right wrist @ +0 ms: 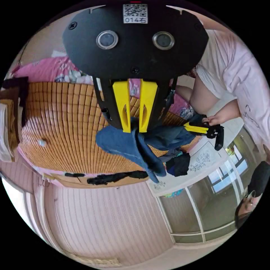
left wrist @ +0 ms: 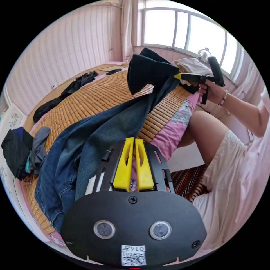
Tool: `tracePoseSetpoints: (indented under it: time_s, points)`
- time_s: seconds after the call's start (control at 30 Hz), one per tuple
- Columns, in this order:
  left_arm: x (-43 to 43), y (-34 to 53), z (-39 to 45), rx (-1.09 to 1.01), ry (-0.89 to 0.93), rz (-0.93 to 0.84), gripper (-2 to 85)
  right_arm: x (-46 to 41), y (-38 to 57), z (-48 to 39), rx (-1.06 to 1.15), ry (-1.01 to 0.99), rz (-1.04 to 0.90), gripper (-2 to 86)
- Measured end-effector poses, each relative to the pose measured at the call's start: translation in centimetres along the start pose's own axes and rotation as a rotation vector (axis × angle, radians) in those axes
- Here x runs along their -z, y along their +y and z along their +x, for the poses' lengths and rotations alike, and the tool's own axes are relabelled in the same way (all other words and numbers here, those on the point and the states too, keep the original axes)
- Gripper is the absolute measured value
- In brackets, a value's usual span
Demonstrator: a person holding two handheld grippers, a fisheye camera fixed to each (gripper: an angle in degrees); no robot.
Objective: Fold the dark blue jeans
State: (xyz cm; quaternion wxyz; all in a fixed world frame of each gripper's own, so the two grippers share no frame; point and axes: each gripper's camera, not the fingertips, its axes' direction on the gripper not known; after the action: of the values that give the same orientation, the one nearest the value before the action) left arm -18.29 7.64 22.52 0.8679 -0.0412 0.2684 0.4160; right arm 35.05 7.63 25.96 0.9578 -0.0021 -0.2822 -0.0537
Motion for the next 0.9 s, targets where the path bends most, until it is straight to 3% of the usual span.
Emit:
tracePoseSetpoints:
  time_s: [0.03, 0.07, 0.17, 0.33, 0.47, 0.63, 0.7, 0.73, 0.83, 0.9]
  points:
    - [-1.6, 0.1, 0.1, 0.000, 0.041, -0.053, -1.0, 0.1, 2.8, 2.6, -0.139, 0.024, -0.084, 4.6]
    - [-2.5, 0.2, 0.3, -0.001, 0.054, -0.083, -1.0, 1.7, 4.9, 4.9, -0.323, 0.030, 0.005, 3.3]
    - [-4.5, 0.1, 1.2, -0.023, 0.051, -0.131, -1.0, 6.7, 7.0, 6.8, -0.401, 0.038, 0.265, 1.8]
    - [-5.3, -1.0, 0.6, 0.013, 0.046, -0.153, -1.0, 5.5, 2.8, 3.0, -0.115, 0.177, 0.007, 8.0]
    - [-5.4, -1.4, -0.3, 0.051, 0.067, -0.149, -1.0, 1.4, -1.4, -2.6, 0.213, 0.362, -0.036, 12.4]
    - [-5.1, -2.2, -0.7, 0.061, 0.049, -0.151, -1.0, -7.3, -5.3, -2.7, 0.316, 0.487, -0.157, 12.9]
    - [-5.1, -2.4, -0.9, 0.064, 0.046, -0.149, -1.0, -10.6, -5.9, -0.8, 0.308, 0.452, -0.312, 9.8]
    - [-5.1, -2.5, -1.1, 0.071, 0.049, -0.150, -1.0, -11.8, -6.2, 0.3, 0.288, 0.322, -0.406, 3.6]
    - [-4.7, -2.9, -1.5, 0.050, 0.035, -0.139, -1.0, -8.9, -7.0, 2.5, 0.233, 0.211, -0.356, -0.5]
    - [-3.8, -3.0, -1.8, 0.029, 0.007, -0.103, -1.0, -4.1, -7.3, 3.9, 0.183, 0.142, -0.194, -0.7]
